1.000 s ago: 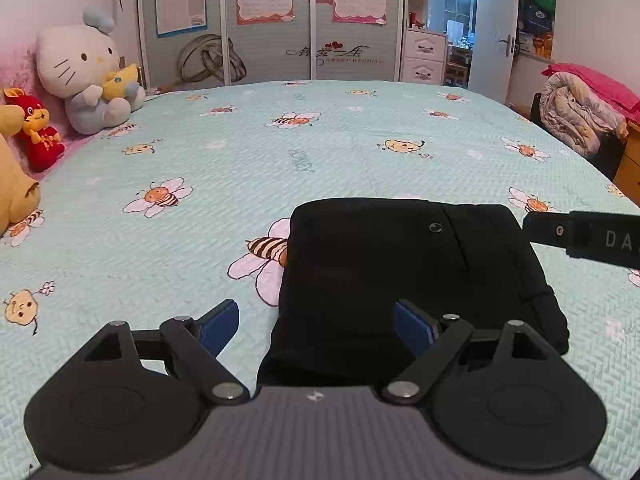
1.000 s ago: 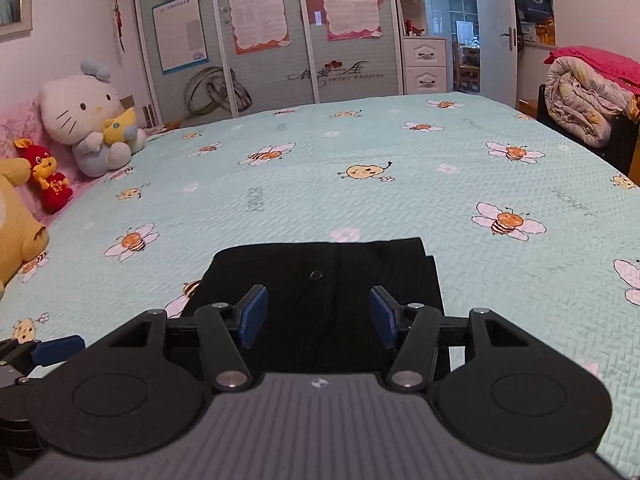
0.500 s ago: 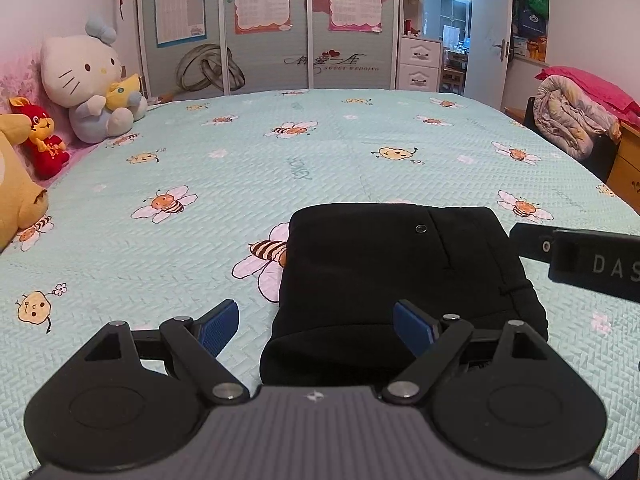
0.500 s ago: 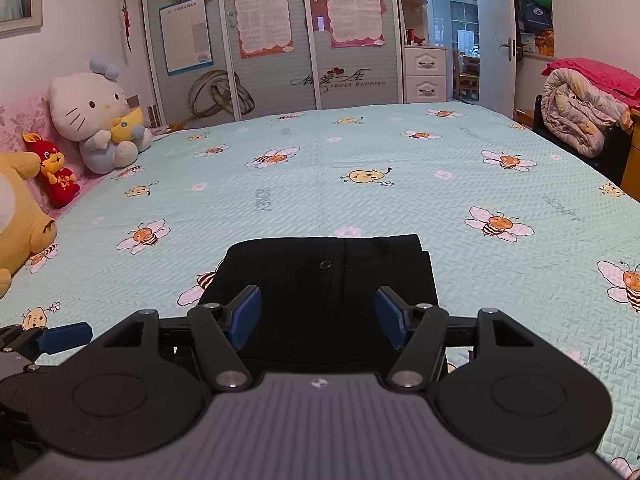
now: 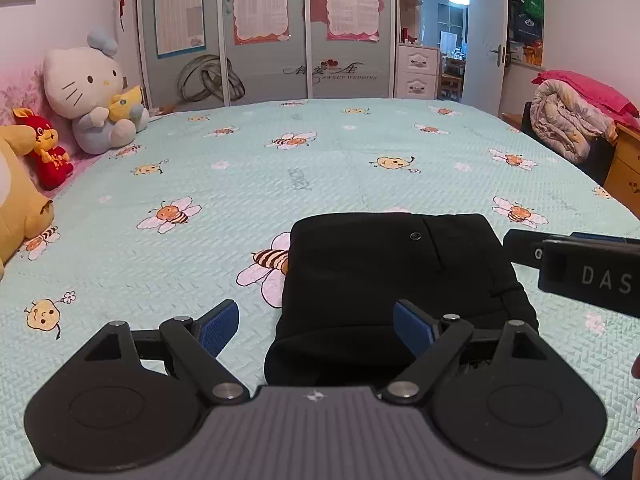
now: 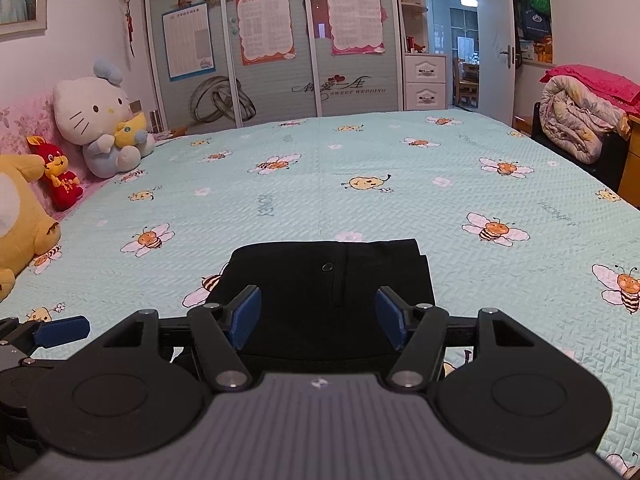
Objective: Fold clothes
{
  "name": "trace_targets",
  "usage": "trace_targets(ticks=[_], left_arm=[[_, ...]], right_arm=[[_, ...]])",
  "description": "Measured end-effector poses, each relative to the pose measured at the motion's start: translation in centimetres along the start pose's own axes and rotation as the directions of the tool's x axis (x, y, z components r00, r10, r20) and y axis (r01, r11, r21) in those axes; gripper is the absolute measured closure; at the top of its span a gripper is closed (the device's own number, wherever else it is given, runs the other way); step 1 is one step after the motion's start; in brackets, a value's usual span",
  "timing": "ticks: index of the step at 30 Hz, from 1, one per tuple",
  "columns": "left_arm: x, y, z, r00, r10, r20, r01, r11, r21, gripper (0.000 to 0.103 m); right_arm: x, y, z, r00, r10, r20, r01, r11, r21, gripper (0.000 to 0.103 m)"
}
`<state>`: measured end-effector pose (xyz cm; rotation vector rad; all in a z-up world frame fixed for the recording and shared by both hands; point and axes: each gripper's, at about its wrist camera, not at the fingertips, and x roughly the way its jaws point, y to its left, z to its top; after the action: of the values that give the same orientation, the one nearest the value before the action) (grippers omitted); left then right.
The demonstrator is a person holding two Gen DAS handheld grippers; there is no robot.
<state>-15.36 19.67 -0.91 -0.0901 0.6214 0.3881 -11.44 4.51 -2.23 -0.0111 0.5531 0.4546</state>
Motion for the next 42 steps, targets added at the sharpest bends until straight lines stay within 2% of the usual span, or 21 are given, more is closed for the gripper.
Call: trace_targets(ticks=[12, 30, 35, 37, 39, 42], left_arm=[[-1.0, 0.7, -0.1, 1.0, 0.005, 0.01, -0.005, 1.0, -0.015, 0.014], [2.0, 1.6, -1.3, 0.998, -0.002, -0.057, -0.001, 0.999, -0.043, 0.014], [3.0, 3.0, -1.4, 0.997, -0.02, -0.07, 0.016, 0.998, -0.064, 0.014], [3.8, 4.2, -1.5, 0.996, -0.037, -0.083, 0.029, 0.995, -0.091, 0.013], [5.0, 5.6, -1.5, 0.993, -0.043, -0.109, 0.029, 0.992, -0.122, 0.013], [7.3, 7.2, -1.4, 0.988, -0.06, -0.141, 0.037, 0.987, -0.159, 0.013]], right_arm=[[-1.1, 1.0, 0.0, 1.0, 0.008, 0.021, -0.007, 1.0, -0.023, 0.037], [1.9, 0.8, -1.8, 0.999, 0.007, -0.046, -0.008, 1.0, -0.018, 0.037], [2.7, -1.5, -2.8, 0.996, 0.065, -0.058, -0.062, 0.997, 0.05, 0.031], [3.6, -4.1, -3.5, 0.991, 0.112, -0.074, -0.101, 0.985, 0.14, 0.031], [4.8, -7.3, -4.3, 0.982, 0.169, -0.089, -0.141, 0.957, 0.252, 0.03], [6.6, -12.0, -5.4, 0.963, 0.25, -0.096, -0.19, 0.891, 0.413, 0.03]])
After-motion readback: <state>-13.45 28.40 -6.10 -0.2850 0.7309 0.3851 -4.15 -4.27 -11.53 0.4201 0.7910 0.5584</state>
